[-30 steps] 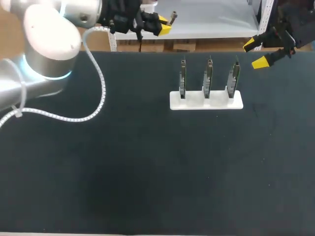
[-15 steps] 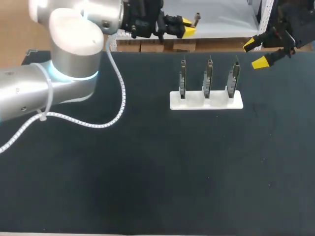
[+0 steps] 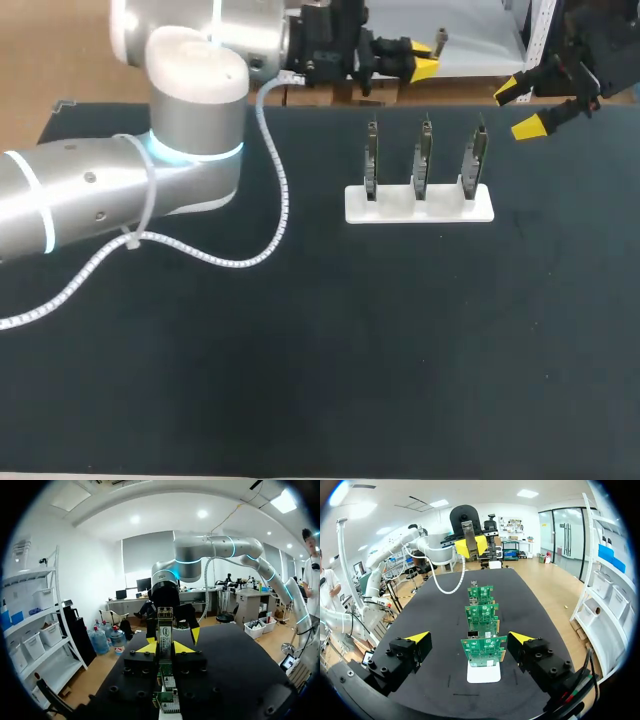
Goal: Pick up the optical module with the left hand, and insert it into the network port with the right hand.
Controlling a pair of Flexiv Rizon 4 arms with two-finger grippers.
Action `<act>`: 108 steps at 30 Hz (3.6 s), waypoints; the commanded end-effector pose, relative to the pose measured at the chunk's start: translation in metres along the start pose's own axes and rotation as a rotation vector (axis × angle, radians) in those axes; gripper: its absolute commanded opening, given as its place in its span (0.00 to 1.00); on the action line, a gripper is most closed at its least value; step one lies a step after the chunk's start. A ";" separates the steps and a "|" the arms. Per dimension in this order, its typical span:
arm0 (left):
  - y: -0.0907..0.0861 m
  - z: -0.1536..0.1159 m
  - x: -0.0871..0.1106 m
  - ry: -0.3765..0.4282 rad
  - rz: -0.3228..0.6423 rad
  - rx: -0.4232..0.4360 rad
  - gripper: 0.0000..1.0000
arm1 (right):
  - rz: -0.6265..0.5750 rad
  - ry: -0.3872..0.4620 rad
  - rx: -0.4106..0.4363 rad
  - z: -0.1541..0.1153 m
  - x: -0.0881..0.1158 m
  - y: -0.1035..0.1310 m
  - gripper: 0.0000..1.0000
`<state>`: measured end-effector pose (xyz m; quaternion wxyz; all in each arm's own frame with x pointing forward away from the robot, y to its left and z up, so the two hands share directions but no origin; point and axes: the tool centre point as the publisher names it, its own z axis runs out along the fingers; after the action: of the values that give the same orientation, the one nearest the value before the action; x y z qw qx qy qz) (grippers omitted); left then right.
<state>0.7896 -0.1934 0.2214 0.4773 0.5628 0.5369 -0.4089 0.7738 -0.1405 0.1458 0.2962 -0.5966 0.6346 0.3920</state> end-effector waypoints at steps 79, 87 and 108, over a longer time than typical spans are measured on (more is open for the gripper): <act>-0.016 0.082 0.033 -0.115 -0.154 0.028 0.00 | -0.001 0.000 0.004 0.000 0.000 0.002 1.00; -0.017 0.086 0.034 -0.113 -0.158 0.043 0.00 | -0.001 0.000 0.004 0.000 0.000 0.002 1.00; -0.022 0.085 0.036 -0.131 -0.183 0.046 0.00 | -0.001 0.000 0.004 0.000 0.000 0.002 1.00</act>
<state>0.7739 -0.2688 0.1662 0.4591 0.4942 0.5443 -0.4987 0.7738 -0.1405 0.1458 0.2962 -0.5965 0.6346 0.3920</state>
